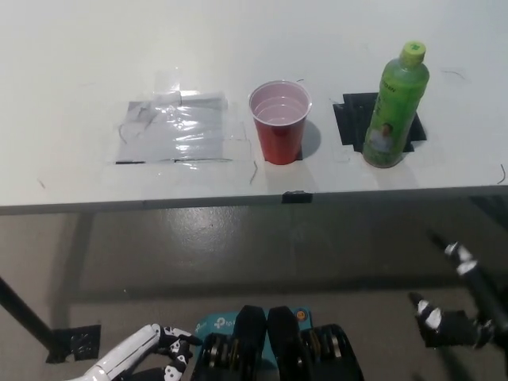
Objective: The robot uses its right hand to pick up a bottle kept in the middle of the desk and tilt it into a cup kept next to it to pour water out
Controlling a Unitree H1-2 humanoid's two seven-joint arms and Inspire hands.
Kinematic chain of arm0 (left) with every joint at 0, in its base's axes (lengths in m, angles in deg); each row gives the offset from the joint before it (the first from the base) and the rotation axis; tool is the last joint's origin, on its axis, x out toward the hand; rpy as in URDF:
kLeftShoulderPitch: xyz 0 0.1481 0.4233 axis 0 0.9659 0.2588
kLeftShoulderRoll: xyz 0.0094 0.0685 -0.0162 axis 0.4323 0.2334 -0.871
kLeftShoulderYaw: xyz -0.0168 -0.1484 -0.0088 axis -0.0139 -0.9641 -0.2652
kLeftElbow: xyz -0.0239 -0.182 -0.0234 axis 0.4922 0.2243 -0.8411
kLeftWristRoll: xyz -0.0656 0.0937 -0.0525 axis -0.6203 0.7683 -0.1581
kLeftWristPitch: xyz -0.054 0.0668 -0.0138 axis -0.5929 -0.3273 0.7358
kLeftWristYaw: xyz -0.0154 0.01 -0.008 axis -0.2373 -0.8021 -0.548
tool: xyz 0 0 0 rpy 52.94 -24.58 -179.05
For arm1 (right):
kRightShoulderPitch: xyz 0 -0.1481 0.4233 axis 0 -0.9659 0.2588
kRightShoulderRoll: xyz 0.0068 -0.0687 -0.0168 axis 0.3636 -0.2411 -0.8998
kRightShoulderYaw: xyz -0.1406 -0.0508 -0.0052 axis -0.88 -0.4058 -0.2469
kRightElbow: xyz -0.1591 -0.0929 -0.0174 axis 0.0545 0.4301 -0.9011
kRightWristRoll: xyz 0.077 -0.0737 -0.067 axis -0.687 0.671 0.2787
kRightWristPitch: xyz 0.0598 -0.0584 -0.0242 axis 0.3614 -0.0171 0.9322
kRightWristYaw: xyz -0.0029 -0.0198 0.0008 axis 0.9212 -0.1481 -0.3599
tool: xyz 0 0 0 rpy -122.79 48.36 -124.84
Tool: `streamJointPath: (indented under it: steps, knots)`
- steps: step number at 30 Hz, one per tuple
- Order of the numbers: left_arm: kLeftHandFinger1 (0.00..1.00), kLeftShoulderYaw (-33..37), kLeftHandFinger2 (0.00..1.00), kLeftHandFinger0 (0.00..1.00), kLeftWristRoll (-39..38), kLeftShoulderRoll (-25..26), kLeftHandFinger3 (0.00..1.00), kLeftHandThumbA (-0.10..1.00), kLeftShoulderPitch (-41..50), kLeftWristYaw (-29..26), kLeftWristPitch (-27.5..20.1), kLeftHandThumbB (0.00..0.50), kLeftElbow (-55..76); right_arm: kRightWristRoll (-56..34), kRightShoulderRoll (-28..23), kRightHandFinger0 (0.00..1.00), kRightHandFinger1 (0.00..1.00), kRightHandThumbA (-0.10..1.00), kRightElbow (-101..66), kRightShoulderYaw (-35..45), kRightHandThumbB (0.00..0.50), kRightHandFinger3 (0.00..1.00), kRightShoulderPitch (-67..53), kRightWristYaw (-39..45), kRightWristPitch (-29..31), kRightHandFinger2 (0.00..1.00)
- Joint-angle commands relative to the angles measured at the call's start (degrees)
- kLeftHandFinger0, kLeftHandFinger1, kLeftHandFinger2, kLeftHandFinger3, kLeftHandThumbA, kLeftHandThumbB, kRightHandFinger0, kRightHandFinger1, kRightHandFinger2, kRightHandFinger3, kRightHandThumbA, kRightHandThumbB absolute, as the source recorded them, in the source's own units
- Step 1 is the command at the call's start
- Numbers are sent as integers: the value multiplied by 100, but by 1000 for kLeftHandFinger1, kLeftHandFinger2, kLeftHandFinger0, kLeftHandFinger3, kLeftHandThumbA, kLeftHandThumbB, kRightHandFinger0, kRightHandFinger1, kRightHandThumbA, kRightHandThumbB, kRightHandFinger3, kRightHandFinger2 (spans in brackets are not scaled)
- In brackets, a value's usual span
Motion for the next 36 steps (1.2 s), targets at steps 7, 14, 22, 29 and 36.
streamJointPath:
  steps: [7,14,22,29,36]
  knots:
    - [726,-99,782,760,39,30,1000,912,-39,106,67,347,138,745,15,1000,1000,975,247,580,500,1000,1591,-414,-1163,1000]
    - [712,-90,772,751,70,19,1000,905,-40,105,130,345,182,1001,633,1000,1000,1000,968,1342,500,1000,2452,-419,-1188,1000]
    - [706,-84,761,748,106,25,986,918,-14,141,69,349,159,1528,1352,1000,1000,993,2541,1771,500,1000,3473,-536,-1188,1000]
    - [716,-50,773,765,152,23,992,930,-24,155,74,353,171,1413,1780,1000,1000,892,3349,1985,500,1000,3941,-844,-1188,1000]
    - [708,-59,761,755,86,8,978,897,-39,192,88,331,182,1918,2061,1000,1000,932,3343,1541,500,1000,4100,-670,-1188,1000]
